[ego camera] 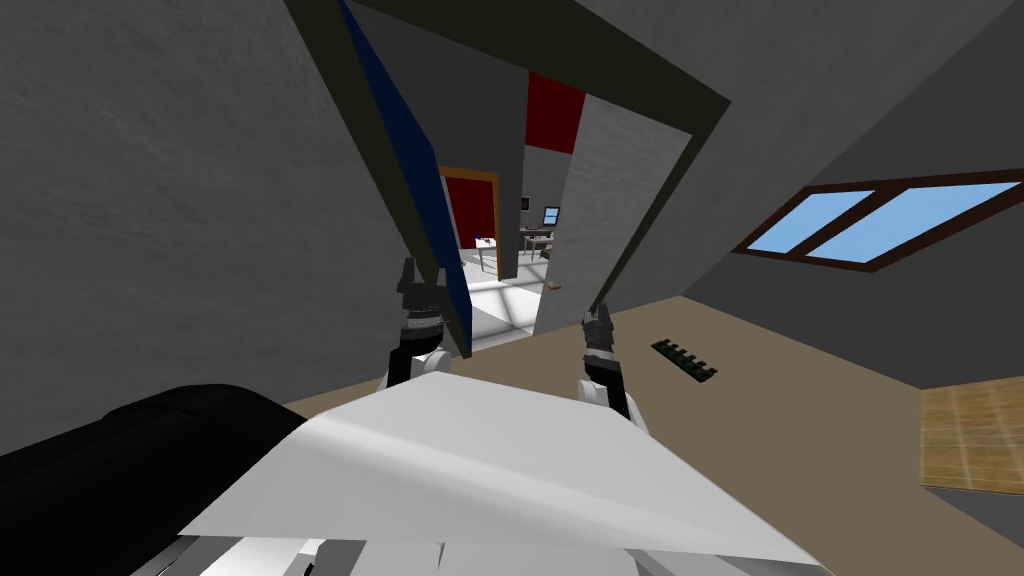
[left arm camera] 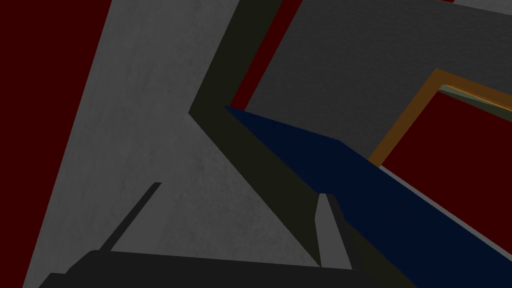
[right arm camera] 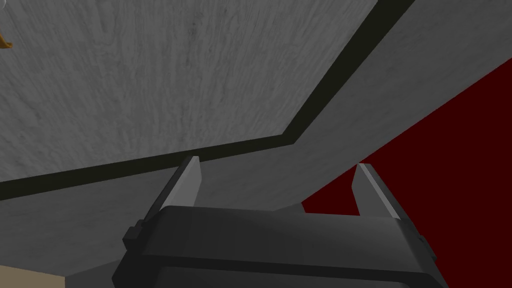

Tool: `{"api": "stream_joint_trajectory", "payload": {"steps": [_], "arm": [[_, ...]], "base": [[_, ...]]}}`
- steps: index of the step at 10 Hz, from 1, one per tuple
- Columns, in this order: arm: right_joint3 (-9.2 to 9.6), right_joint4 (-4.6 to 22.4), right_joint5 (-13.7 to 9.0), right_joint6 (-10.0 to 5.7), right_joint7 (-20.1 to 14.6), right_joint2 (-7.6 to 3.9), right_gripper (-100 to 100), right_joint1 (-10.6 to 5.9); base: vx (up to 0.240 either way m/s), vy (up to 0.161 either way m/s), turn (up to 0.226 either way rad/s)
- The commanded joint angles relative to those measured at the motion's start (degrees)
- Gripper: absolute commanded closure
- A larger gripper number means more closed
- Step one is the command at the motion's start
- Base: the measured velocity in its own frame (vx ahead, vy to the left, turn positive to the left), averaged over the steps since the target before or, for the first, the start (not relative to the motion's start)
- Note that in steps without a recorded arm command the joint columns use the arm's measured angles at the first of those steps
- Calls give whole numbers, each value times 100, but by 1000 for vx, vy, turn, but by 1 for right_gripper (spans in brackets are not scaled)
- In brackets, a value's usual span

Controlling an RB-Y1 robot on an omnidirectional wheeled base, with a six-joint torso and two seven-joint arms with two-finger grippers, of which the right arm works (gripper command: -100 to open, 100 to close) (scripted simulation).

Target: Push the door open

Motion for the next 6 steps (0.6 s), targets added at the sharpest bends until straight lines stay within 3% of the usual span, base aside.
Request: {"api": "stream_joint_trajectory", "payload": {"steps": [1, 6], "arm": [[57, 271, -15, -89, 14, -20, -100, -81], [182, 965, -61, -241, 39, -69, -100, -353]], "base": [[103, -94, 37], [75, -74, 37]]}}
